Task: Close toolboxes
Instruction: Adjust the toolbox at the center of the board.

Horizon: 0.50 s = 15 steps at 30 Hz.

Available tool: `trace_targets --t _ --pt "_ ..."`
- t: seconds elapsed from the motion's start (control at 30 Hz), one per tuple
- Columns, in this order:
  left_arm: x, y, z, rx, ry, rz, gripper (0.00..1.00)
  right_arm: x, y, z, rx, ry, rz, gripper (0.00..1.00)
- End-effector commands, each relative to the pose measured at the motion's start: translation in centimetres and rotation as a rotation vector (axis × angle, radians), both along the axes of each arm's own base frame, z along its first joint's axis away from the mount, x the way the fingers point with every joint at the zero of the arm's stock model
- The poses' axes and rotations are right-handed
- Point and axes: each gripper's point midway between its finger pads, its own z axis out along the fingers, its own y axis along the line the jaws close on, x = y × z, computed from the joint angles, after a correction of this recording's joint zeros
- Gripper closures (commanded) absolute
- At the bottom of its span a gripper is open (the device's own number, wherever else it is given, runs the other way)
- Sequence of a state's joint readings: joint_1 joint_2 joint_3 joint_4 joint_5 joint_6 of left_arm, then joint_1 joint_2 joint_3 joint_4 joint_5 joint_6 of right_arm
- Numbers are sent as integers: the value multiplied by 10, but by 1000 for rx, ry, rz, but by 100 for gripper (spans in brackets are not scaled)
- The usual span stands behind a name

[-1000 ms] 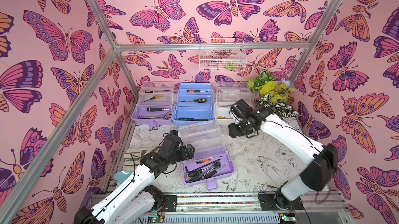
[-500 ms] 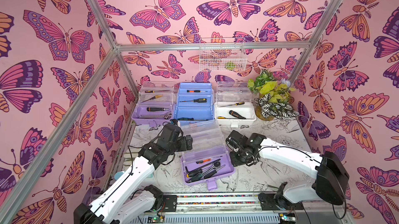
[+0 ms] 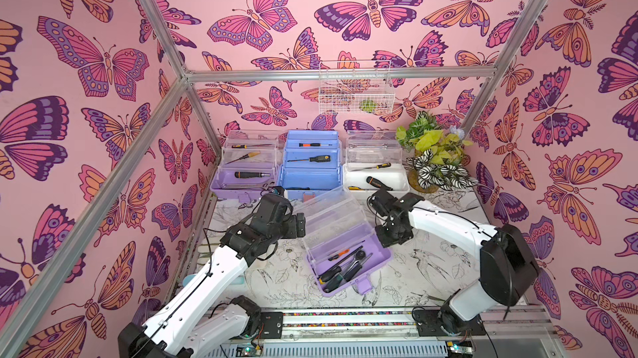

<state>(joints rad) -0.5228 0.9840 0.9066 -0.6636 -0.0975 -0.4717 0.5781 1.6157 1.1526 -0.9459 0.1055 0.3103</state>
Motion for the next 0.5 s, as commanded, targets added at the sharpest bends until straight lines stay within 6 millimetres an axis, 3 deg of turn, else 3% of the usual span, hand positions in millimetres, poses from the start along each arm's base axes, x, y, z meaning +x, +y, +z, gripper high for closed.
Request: trace_targets --t 0.0,0.1,0.13,0.2,0.33,0.47 --pt "0 1 0 14 10 -13 9 41 -35 30 -126 -112 -11 46" --pt "0 1 0 12 6 -15 9 32 -38 56 -108 -136 -108 37" --pt "1 1 0 12 4 -16 9 21 -39 68 -81 -152 -151 34" --pt "3 0 -1 5 0 -18 9 1 -42 72 -47 -164 -227 33" --pt "9 -6 -5 -20 6 -34 9 -32 -37 58 85 -145 -341 34" --pt "12 -9 -7 -31 10 -49 10 -39 -36 38 107 -119 -380 38"
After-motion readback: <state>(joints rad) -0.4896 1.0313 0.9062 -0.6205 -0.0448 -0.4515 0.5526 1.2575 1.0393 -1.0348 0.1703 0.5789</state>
